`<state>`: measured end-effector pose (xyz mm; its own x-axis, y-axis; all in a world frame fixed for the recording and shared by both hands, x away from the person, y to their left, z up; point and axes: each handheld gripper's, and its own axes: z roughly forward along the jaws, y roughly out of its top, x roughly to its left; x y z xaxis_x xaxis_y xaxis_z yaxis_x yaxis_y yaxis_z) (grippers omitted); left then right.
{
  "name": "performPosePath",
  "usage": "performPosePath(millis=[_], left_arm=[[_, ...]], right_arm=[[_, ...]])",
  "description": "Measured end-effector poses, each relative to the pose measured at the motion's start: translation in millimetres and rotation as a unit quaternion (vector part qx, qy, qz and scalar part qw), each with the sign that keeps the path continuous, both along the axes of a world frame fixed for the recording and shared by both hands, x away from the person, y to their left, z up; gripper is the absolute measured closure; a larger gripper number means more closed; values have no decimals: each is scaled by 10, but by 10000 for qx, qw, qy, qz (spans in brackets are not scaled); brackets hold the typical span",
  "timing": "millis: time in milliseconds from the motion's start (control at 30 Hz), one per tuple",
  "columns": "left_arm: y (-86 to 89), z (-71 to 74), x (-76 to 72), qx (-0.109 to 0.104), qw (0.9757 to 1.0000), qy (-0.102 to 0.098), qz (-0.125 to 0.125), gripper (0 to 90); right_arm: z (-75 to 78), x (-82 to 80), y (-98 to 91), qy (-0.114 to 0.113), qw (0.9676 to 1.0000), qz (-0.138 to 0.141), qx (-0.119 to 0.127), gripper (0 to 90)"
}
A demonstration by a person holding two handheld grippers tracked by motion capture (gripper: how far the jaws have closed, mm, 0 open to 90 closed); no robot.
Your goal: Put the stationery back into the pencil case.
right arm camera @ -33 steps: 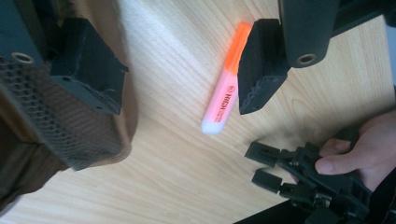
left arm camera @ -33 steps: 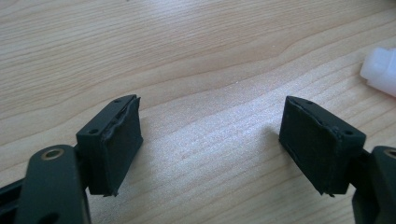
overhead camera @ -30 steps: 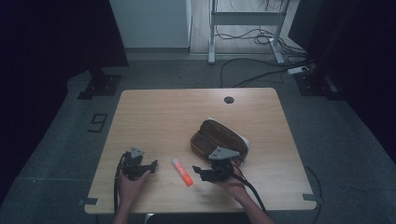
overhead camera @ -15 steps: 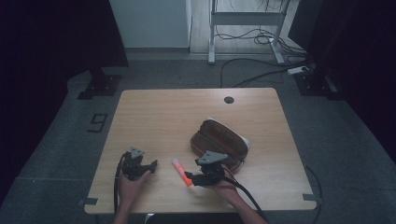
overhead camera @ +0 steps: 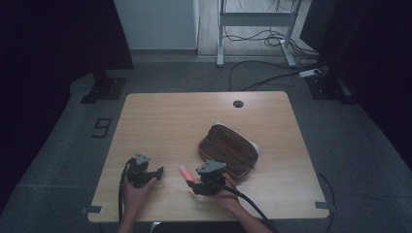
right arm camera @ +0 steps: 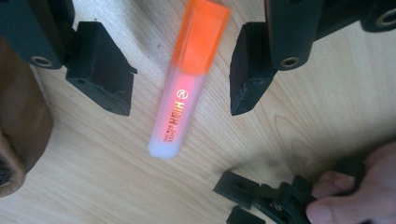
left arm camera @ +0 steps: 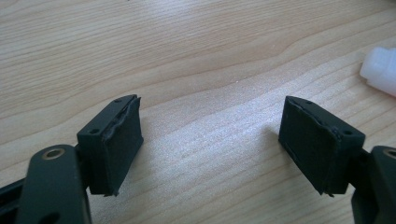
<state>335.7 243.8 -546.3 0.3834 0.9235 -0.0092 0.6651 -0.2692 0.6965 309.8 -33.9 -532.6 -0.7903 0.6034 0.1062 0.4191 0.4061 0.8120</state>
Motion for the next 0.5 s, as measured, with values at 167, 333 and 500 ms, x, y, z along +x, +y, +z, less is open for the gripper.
performPosePath(millis=[167, 333, 500], left_arm=[[1, 1, -1, -5, 10000, 3, 1, 212], [2, 2, -4, 1, 10000, 8, -1, 213], [1, 1, -7, 1, 10000, 6, 3, 214]], right_arm=[[-93, 16, 104, 32, 9995, 27, -328, 418], [-160, 15, 153, 46, 9983, 49, -585, 443], [-161, 9, 160, -53, 9974, 16, -720, 477]])
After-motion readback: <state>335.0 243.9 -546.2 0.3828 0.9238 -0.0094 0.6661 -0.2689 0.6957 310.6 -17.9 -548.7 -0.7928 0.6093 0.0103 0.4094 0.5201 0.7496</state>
